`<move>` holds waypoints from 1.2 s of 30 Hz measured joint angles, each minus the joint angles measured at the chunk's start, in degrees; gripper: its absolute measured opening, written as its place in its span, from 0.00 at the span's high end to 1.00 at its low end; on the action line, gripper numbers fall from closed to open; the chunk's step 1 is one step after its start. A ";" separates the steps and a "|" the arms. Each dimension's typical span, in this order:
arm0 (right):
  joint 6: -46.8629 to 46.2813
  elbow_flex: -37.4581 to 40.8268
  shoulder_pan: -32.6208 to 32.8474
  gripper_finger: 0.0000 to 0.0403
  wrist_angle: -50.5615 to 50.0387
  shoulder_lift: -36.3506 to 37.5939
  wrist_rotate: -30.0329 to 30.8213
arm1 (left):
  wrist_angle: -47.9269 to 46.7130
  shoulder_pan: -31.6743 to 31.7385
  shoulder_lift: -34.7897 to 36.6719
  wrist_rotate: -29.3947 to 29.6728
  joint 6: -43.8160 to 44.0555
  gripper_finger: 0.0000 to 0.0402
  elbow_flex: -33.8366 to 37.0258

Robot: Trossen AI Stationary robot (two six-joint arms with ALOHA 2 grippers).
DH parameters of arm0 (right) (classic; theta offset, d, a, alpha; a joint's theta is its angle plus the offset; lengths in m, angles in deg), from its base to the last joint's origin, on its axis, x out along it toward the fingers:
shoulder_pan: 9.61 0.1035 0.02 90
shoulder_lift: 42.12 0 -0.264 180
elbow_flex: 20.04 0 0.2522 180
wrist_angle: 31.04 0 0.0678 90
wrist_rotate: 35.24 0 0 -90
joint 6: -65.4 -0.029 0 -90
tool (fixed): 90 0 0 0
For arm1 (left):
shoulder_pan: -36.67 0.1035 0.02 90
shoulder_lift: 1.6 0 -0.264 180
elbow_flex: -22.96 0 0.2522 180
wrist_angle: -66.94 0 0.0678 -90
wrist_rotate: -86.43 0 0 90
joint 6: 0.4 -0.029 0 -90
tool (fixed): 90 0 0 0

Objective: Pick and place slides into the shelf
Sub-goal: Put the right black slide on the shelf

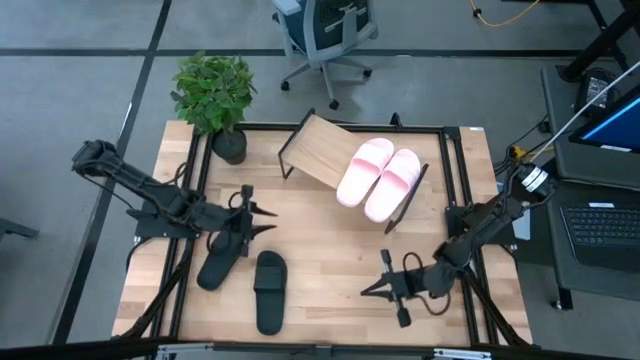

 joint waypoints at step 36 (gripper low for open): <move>-2.84 -14.78 -0.46 0.99 -0.99 -15.35 -0.50 | 1.53 -20.03 -0.26 -20.00 13.34 0.70 1.34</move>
